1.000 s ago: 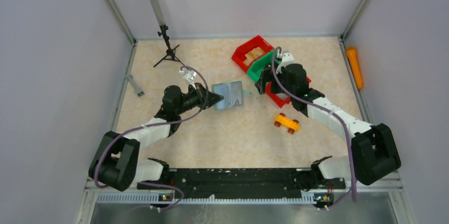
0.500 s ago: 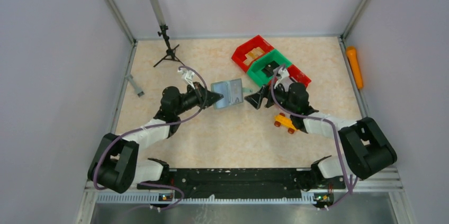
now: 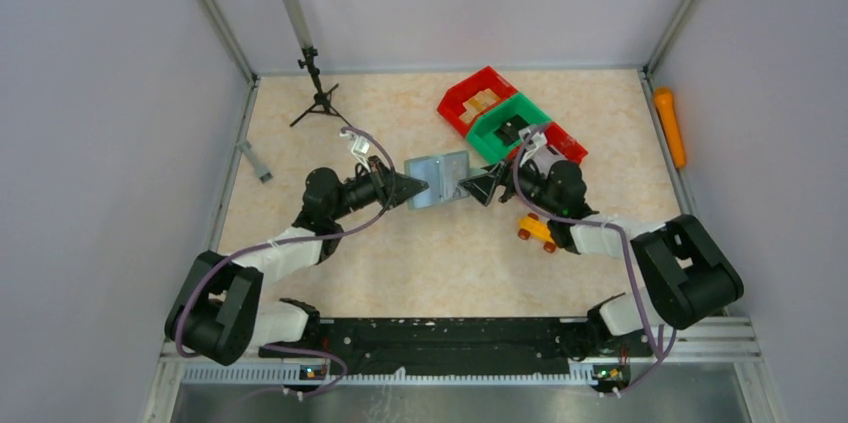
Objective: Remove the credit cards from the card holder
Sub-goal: Remove the credit card from the card holder.
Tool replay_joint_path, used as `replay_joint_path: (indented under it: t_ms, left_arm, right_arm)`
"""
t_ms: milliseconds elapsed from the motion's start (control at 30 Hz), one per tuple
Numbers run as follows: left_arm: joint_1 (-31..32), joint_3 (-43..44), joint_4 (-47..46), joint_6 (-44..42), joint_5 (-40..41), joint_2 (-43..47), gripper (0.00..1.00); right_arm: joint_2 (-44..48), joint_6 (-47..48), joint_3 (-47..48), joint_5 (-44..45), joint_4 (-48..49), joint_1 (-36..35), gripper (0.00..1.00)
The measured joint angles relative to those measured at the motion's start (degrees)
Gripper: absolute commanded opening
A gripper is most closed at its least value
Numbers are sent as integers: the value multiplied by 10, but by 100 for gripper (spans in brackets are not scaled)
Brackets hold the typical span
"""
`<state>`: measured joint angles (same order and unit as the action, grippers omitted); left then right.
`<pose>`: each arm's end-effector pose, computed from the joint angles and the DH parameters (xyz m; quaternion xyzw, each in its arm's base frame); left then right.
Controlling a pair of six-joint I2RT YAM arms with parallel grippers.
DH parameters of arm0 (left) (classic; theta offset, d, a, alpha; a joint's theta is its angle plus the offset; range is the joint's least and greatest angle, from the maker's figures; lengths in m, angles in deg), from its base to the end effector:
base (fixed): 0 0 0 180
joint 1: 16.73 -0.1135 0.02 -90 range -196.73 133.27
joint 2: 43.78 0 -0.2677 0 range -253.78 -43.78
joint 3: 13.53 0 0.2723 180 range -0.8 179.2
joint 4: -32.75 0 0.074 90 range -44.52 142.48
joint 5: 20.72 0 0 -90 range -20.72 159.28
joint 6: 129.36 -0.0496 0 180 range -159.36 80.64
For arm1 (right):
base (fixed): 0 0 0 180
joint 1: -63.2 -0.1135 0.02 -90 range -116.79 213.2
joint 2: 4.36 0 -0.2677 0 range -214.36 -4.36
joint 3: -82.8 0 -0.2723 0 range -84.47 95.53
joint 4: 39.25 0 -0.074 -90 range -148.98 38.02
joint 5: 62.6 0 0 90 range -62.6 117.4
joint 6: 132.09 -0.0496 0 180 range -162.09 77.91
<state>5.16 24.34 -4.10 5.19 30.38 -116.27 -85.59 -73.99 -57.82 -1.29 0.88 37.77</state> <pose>0.2445 -0.1318 0.2185 0.1069 0.6881 -0.5654 0.4421 0.2602 0.1501 0.1929 -0.1330 0.7039 0.4797 0.5067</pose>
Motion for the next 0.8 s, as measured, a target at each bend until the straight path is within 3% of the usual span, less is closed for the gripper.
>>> replay_joint_path:
  t_ms: [200, 300, 667, 800]
  left_arm:
    - [9, -1, -44, 15, -29, 0, 0]
    - [10, -1, -70, 26, -42, -2, 0]
    - [11, -1, -82, 29, -42, -10, 0]
    - [11, -1, -62, 19, -27, -5, 0]
  right_arm:
    - [-5, -15, 0, 0, 10, 0, 99]
    - [-5, -23, -1, -13, 26, 0, 90]
    - [-24, -86, -16, -107, 172, 1, 24]
    - [-25, -94, -16, -119, 183, 1, 15]
